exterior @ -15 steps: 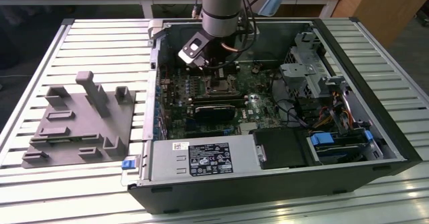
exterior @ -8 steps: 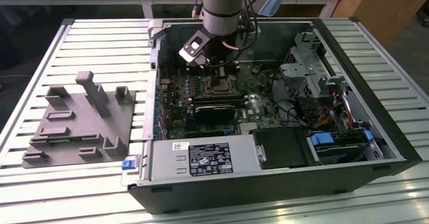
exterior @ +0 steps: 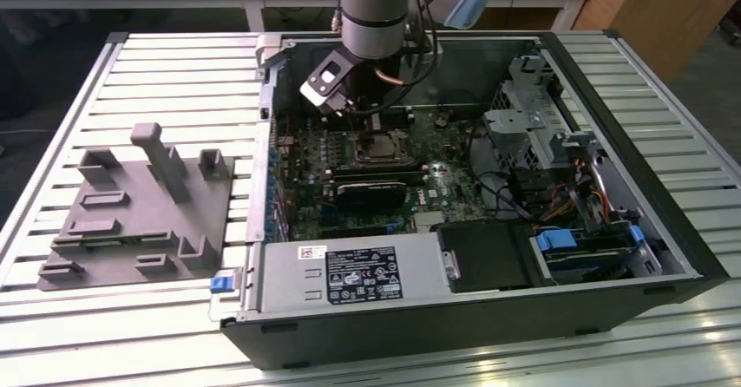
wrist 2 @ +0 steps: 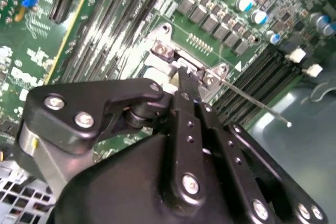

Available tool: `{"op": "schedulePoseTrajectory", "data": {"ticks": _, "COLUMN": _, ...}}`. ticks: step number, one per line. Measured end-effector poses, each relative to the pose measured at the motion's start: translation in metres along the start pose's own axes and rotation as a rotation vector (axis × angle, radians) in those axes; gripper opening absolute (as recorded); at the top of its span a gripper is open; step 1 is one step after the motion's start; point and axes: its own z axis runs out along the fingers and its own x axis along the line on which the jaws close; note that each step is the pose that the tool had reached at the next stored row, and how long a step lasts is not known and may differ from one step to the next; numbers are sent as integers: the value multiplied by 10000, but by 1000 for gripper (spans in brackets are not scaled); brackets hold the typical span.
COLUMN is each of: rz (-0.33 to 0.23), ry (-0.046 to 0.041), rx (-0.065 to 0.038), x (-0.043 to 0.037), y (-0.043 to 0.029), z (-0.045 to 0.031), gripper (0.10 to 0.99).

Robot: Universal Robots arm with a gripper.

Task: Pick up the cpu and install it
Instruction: 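Close the cpu cover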

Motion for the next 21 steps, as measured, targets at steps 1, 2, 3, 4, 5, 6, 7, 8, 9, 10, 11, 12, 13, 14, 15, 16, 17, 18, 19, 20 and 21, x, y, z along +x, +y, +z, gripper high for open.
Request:
{"op": "schedulePoseTrajectory", "data": {"ticks": 1, "rz": 0, "ry": -1, "rx": 1, "x": -1, "y": 0, "z": 10, "gripper": 106}}
{"op": "schedulePoseTrajectory", "data": {"ticks": 2, "rz": 0, "ry": -1, "rx": 1, "x": -1, "y": 0, "z": 21, "gripper": 106}}
{"op": "schedulePoseTrajectory", "data": {"ticks": 3, "rz": -1, "ry": 0, "rx": 1, "x": -1, "y": 0, "z": 33, "gripper": 106}}
{"op": "schedulePoseTrajectory", "data": {"ticks": 4, "rz": -1, "ry": 0, "rx": 0, "x": -1, "y": 0, "z": 44, "gripper": 106}}
{"op": "schedulePoseTrajectory", "data": {"ticks": 5, "rz": -1, "ry": 0, "rx": 0, "x": -1, "y": 0, "z": 52, "gripper": 106}}
{"op": "schedulePoseTrajectory", "data": {"ticks": 6, "rz": 0, "ry": 0, "rx": 0, "x": -1, "y": 0, "z": 58, "gripper": 106}}
{"op": "schedulePoseTrajectory", "data": {"ticks": 7, "rz": 0, "ry": -2, "rx": 2, "x": -2, "y": 0, "z": 63, "gripper": 106}}
{"op": "schedulePoseTrajectory", "data": {"ticks": 8, "rz": 0, "ry": -3, "rx": 3, "x": -2, "y": 3, "z": 67, "gripper": 106}}
{"op": "schedulePoseTrajectory", "data": {"ticks": 9, "rz": -1, "ry": -5, "rx": 5, "x": -2, "y": 6, "z": 71, "gripper": 106}}
{"op": "schedulePoseTrajectory", "data": {"ticks": 10, "rz": -1, "ry": -7, "rx": 6, "x": -3, "y": 10, "z": 74, "gripper": 106}}
{"op": "schedulePoseTrajectory", "data": {"ticks": 11, "rz": 0, "ry": -7, "rx": 6, "x": -2, "y": 17, "z": 75, "gripper": 106}}
{"op": "schedulePoseTrajectory", "data": {"ticks": 12, "rz": 0, "ry": -4, "rx": 4, "x": -1, "y": 27, "z": 76, "gripper": 106}}
{"op": "schedulePoseTrajectory", "data": {"ticks": 13, "rz": 0, "ry": -2, "rx": 2, "x": 1, "y": 35, "z": 77, "gripper": 106}}
{"op": "schedulePoseTrajectory", "data": {"ticks": 14, "rz": 0, "ry": -3, "rx": 2, "x": 2, "y": 43, "z": 77, "gripper": 106}}
{"op": "schedulePoseTrajectory", "data": {"ticks": 15, "rz": 0, "ry": -2, "rx": 2, "x": 4, "y": 51, "z": 77, "gripper": 106}}
{"op": "schedulePoseTrajectory", "data": {"ticks": 16, "rz": -1, "ry": 1, "rx": 0, "x": 5, "y": 59, "z": 78, "gripper": 106}}
{"op": "schedulePoseTrajectory", "data": {"ticks": 17, "rz": -1, "ry": 4, "rx": 0, "x": 7, "y": 66, "z": 78, "gripper": 106}}
{"op": "schedulePoseTrajectory", "data": {"ticks": 18, "rz": -1, "ry": 9, "rx": -1, "x": 7, "y": 72, "z": 78, "gripper": 106}}
{"op": "schedulePoseTrajectory", "data": {"ticks": 19, "rz": 0, "ry": 19, "rx": -3, "x": 8, "y": 78, "z": 78, "gripper": 106}}
{"op": "schedulePoseTrajectory", "data": {"ticks": 20, "rz": 0, "ry": 32, "rx": -6, "x": 9, "y": 85, "z": 79, "gripper": 106}}
{"op": "schedulePoseTrajectory", "data": {"ticks": 21, "rz": -1, "ry": 55, "rx": -15, "x": 11, "y": 94, "z": 82, "gripper": 106}}
